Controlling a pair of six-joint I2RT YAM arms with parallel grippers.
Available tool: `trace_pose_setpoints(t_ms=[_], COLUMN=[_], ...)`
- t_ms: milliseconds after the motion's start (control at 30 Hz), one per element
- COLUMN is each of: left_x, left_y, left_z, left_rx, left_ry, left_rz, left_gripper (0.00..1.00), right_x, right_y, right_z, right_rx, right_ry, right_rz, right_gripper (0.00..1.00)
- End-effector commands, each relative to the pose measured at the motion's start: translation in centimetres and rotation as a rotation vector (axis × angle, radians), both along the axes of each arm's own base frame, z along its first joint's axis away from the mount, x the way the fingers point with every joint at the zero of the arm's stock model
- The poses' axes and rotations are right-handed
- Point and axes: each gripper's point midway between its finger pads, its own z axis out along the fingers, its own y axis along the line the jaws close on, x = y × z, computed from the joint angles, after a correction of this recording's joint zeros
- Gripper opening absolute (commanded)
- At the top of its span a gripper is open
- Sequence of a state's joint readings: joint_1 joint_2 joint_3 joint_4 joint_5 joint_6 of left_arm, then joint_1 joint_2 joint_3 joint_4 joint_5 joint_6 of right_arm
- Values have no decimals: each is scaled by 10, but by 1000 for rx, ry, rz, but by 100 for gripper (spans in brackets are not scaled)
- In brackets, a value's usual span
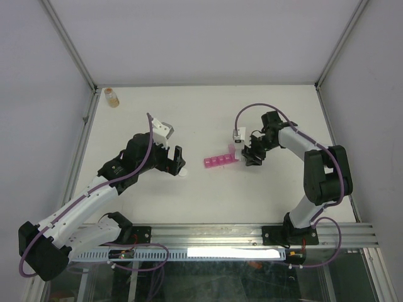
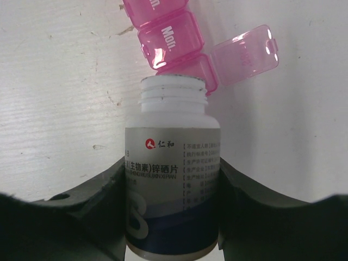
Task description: Sort the pills into containers
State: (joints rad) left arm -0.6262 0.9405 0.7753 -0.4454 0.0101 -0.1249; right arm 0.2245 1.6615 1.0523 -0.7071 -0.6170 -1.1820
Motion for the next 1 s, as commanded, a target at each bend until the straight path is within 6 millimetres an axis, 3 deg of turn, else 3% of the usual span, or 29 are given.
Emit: trace_pose_setpoints(t_ms=[0,967], left_x=[6,6], left_y=[-3,-3], left_z=[12,10], left_rx=[-25,-27], left_ry=[-50,-46], left_rz=[-16,-18], left_gripper=[99,99], right_x=[10,19], right_y=[3,6], right_z=[15,16], right_rx=[-10,-74], right_ry=[-86,-94], right_rz=[25,22], right_gripper=[0,0])
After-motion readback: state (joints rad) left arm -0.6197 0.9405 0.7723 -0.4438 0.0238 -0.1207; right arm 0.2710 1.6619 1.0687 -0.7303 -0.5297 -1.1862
